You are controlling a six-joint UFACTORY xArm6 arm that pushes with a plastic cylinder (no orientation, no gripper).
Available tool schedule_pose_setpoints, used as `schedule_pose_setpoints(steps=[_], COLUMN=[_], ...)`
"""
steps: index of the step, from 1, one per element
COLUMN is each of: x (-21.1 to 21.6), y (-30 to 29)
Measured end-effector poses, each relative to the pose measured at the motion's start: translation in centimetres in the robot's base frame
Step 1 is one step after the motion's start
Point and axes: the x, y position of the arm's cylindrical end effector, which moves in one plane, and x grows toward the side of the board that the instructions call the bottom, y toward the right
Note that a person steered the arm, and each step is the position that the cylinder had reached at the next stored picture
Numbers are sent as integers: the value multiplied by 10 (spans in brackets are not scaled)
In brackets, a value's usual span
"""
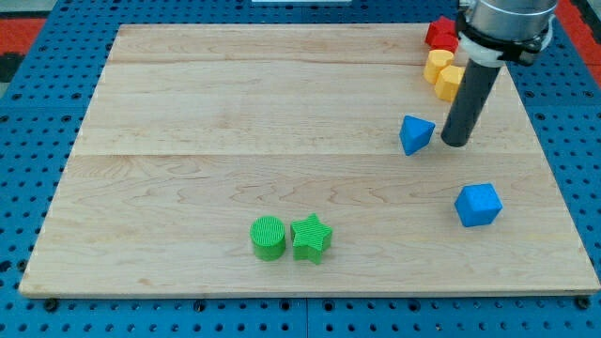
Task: Push blue triangle into the yellow hexagon
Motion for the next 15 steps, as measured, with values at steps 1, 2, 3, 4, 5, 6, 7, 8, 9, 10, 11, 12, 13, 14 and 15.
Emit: schedule_pose_setpoints(steps=[1,2,3,4,5,6,7,8,9,10,11,12,13,14,15], x=[23,27,19,-6,-14,-14,1,31,52,15,-24,-36,-14,1,-4], y=[-16,-76,-102,-66,-21,-15,-27,-23,-14,-5,3,4,3,33,61])
